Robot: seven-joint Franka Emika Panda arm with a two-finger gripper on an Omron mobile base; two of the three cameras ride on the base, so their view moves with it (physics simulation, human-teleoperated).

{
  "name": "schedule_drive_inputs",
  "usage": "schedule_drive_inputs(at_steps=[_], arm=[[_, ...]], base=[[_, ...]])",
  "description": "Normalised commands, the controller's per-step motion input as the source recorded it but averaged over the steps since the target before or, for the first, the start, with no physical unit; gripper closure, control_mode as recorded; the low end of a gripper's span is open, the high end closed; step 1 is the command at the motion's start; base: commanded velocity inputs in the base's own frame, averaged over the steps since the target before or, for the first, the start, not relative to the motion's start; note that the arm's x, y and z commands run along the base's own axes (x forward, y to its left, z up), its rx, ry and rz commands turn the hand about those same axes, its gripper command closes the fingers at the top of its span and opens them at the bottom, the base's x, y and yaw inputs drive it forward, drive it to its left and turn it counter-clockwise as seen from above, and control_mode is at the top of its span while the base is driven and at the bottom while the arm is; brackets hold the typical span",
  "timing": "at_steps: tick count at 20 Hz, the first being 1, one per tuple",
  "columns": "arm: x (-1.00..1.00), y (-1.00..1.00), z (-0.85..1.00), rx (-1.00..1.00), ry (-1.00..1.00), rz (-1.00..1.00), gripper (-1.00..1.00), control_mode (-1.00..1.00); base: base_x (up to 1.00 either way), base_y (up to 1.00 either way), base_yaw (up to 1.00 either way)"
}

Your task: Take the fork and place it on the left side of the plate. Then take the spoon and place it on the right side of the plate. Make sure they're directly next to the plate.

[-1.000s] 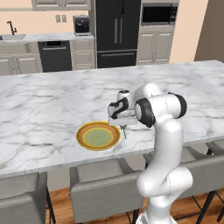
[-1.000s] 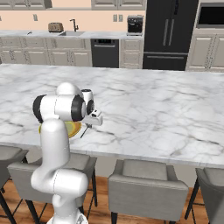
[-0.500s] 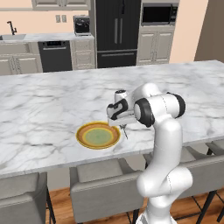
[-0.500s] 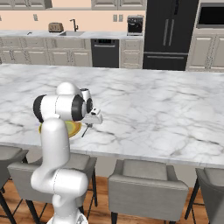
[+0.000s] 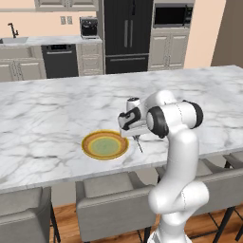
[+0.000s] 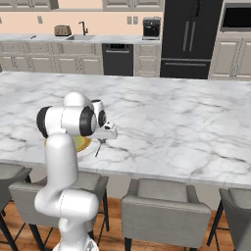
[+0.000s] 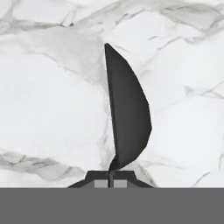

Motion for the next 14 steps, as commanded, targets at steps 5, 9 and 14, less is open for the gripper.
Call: schedule_drive_inputs(at_steps=[5,9,14], arm=[[-0.09,-0.05,-0.08,0.0,0.0,0.0,1.0,-1.0],[0.0,0.0,-0.08,0.0,0.0,0.0,1.0,-1.0],[0.0,0.0,0.04,0.0,0.0,0.0,-1.0,-1.0]], base=[[0.0,0.0,0.0],[0.0,0.0,0.0],[0.0,0.0,0.0]])
